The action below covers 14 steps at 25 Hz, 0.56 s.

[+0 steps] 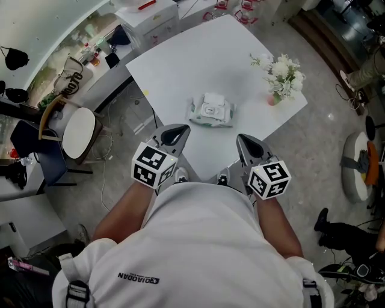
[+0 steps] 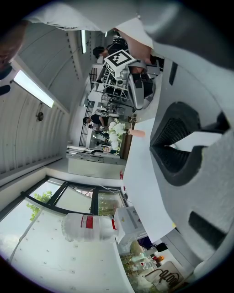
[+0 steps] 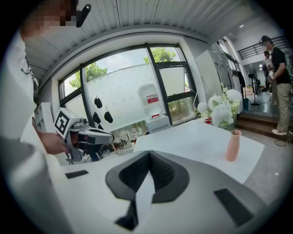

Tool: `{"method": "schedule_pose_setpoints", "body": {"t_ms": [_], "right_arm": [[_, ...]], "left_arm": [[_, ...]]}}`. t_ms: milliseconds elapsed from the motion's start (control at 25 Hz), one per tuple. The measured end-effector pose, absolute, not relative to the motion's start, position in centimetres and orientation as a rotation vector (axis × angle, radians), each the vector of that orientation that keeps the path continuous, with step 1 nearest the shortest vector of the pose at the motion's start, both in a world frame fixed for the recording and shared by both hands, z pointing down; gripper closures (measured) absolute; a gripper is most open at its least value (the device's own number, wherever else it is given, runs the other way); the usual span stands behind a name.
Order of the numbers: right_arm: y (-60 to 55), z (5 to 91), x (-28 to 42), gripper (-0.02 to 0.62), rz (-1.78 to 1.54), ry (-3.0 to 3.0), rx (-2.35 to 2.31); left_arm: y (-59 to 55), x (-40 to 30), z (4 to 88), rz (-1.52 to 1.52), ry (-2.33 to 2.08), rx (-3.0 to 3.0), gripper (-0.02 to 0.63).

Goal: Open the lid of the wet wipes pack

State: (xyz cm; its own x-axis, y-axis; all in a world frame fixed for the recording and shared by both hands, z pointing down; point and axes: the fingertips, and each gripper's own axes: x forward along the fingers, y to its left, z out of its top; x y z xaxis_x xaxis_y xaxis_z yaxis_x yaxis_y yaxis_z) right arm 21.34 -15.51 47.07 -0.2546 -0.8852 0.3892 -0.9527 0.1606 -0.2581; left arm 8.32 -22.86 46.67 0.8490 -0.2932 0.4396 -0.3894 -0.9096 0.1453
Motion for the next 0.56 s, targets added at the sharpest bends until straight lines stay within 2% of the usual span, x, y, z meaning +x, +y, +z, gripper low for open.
{"method": "schedule_pose_setpoints", "body": {"t_ms": [560], "right_arm": [[-15.94, 47.32, 21.47, 0.591, 0.687, -2.279, 1.805]], "left_arm": [[-23.13, 8.54, 46.85, 0.612, -0.528, 2.794, 0.606]]}}
